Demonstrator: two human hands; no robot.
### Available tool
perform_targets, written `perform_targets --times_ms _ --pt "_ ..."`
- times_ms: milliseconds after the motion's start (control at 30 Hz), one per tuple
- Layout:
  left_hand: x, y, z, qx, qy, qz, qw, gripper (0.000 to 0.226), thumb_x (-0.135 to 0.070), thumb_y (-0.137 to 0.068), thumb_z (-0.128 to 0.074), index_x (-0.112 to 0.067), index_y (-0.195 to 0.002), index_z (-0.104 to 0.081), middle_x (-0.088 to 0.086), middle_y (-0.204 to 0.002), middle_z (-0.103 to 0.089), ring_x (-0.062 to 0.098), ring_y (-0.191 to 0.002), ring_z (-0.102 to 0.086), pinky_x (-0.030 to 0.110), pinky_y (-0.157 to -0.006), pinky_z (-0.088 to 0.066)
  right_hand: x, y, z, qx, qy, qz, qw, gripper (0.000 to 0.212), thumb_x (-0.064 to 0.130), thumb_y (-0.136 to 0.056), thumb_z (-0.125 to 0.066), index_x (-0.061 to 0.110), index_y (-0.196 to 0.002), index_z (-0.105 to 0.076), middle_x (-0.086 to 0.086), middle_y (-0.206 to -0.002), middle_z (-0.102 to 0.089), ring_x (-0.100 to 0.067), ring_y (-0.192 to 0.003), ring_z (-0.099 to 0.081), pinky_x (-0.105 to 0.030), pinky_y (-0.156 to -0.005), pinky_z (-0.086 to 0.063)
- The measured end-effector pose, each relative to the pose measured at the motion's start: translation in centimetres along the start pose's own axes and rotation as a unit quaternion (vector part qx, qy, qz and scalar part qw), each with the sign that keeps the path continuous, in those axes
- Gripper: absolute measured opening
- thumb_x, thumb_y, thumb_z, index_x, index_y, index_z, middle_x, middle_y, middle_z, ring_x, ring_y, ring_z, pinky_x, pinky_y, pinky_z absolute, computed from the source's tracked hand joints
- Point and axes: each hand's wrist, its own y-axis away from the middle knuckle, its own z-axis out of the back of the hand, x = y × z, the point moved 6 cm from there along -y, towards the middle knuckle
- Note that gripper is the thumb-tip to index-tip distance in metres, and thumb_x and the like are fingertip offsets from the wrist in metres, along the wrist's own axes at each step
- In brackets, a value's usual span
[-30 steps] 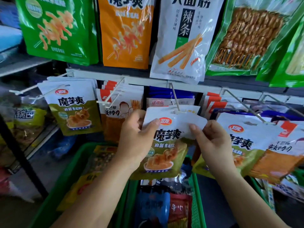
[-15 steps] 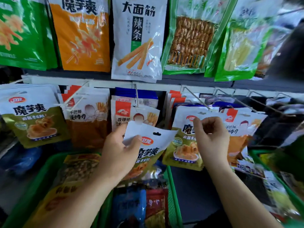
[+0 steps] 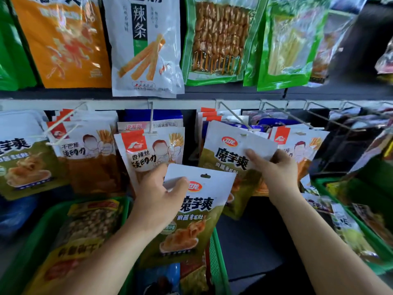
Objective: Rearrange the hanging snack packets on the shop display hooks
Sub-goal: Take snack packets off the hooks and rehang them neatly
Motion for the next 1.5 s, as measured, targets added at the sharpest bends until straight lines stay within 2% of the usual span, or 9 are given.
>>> perform_targets --times_ms 67,167,267,600,733,833,1033,1333,1500 --pt "0.0 0.1 -0.2 0.007 -0.003 -0.005 1.000 0.007 -0.022 -0.099 -0.065 -0.028 -0.095 -0.067 -0.012 -0.095 -0.078 0.001 -0.091 -0.073 0.027 -0.080 -0.061 -0.2 0.4 -0.9 0.061 -0.053 -0.018 0.997 0.026 0.021 -0.083 -0.088 0.023 -0.104 -0.073 0.005 -0.089 -0.083 -0.010 -0.078 -0.080 -0.019 -0.060 -0.061" --pt "0.1 0.2 -0.6 0.024 -0.019 -0.013 0.999 0.010 -0.026 -0.099 -0.065 -0.017 -0.103 -0.067 -0.001 -0.099 -0.078 0.013 -0.094 -0.075 0.037 -0.081 -0.063 -0.4 0.8 -1.4 0.105 -0.091 -0.045 0.989 0.018 0.015 -0.092 -0.079 0.019 -0.108 -0.073 0.003 -0.094 -0.084 -0.013 -0.084 -0.081 -0.023 -0.065 -0.063" --pt "0.0 0.2 -0.8 0.036 0.008 -0.008 0.999 0.011 -0.021 -0.100 -0.064 -0.020 -0.110 -0.067 -0.005 -0.103 -0.079 0.007 -0.096 -0.076 0.020 -0.076 -0.061 -0.4 1.1 -1.6 0.102 -0.117 -0.064 0.986 0.012 0.014 -0.096 -0.072 0.018 -0.108 -0.072 -0.004 -0.101 -0.084 -0.016 -0.086 -0.082 -0.029 -0.069 -0.066" --pt "-1.4 0.9 -1.0 0.091 0.057 -0.018 0.994 0.012 -0.025 -0.099 -0.067 -0.024 -0.111 -0.067 0.005 -0.101 -0.079 0.022 -0.095 -0.074 0.041 -0.085 -0.057 3.3 5.3 0.2 0.132 -0.113 -0.029 0.984 0.013 -0.001 -0.093 -0.070 0.008 -0.099 -0.079 -0.012 -0.099 -0.084 -0.034 -0.092 -0.081 -0.047 -0.085 -0.064" --pt "-0.8 0.9 -1.3 0.033 0.082 -0.009 0.996 0.038 -0.031 -0.096 -0.069 -0.030 -0.133 -0.061 -0.012 -0.127 -0.071 0.002 -0.115 -0.065 0.026 -0.101 -0.046 2.7 7.9 -1.1 0.212 -0.136 -0.090 0.964 0.017 0.014 -0.099 -0.064 0.010 -0.109 -0.077 -0.011 -0.108 -0.083 -0.031 -0.099 -0.080 -0.046 -0.090 -0.060" --pt "-0.9 1.0 -0.8 -0.015 0.093 0.004 0.996 0.025 -0.028 -0.097 -0.068 -0.039 -0.119 -0.064 -0.030 -0.114 -0.070 -0.018 -0.106 -0.061 0.007 -0.088 -0.044 2.4 9.5 -2.6 0.247 -0.169 -0.125 0.946 0.023 0.023 -0.102 -0.060 0.010 -0.115 -0.074 -0.014 -0.112 -0.082 -0.031 -0.100 -0.080 -0.045 -0.086 -0.064" --pt "0.9 1.0 2.2 -0.109 0.143 0.070 0.981 0.012 -0.027 -0.096 -0.070 -0.030 -0.108 -0.073 -0.006 -0.102 -0.080 0.013 -0.096 -0.076 0.047 -0.090 -0.062 2.3 11.8 -6.8 0.256 -0.107 -0.003 0.961 0.022 0.013 -0.089 -0.075 0.013 -0.112 -0.075 -0.007 -0.104 -0.084 -0.027 -0.095 -0.081 -0.044 -0.082 -0.067" --pt "1.9 4.9 11.3 -0.123 0.101 0.100 0.982 0.029 -0.031 -0.086 -0.081 -0.030 -0.111 -0.066 -0.006 -0.101 -0.078 0.007 -0.091 -0.076 0.021 -0.068 -0.061 2.4 16.8 -13.9 0.313 -0.117 0.004 0.942 0.019 0.011 -0.090 -0.077 0.007 -0.109 -0.078 -0.013 -0.099 -0.083 -0.033 -0.092 -0.081 -0.050 -0.082 -0.066" --pt "3.9 7.2 18.8 -0.219 0.094 0.126 0.963 0.060 -0.023 -0.070 -0.094 -0.033 -0.119 -0.060 -0.007 -0.108 -0.076 0.005 -0.092 -0.076 0.030 -0.077 -0.065 2.8 21.1 -21.0 0.380 -0.102 -0.036 0.919 0.016 0.023 -0.086 -0.083 0.009 -0.093 -0.085 -0.018 -0.092 -0.083 -0.041 -0.088 -0.080 -0.064 -0.083 -0.062"
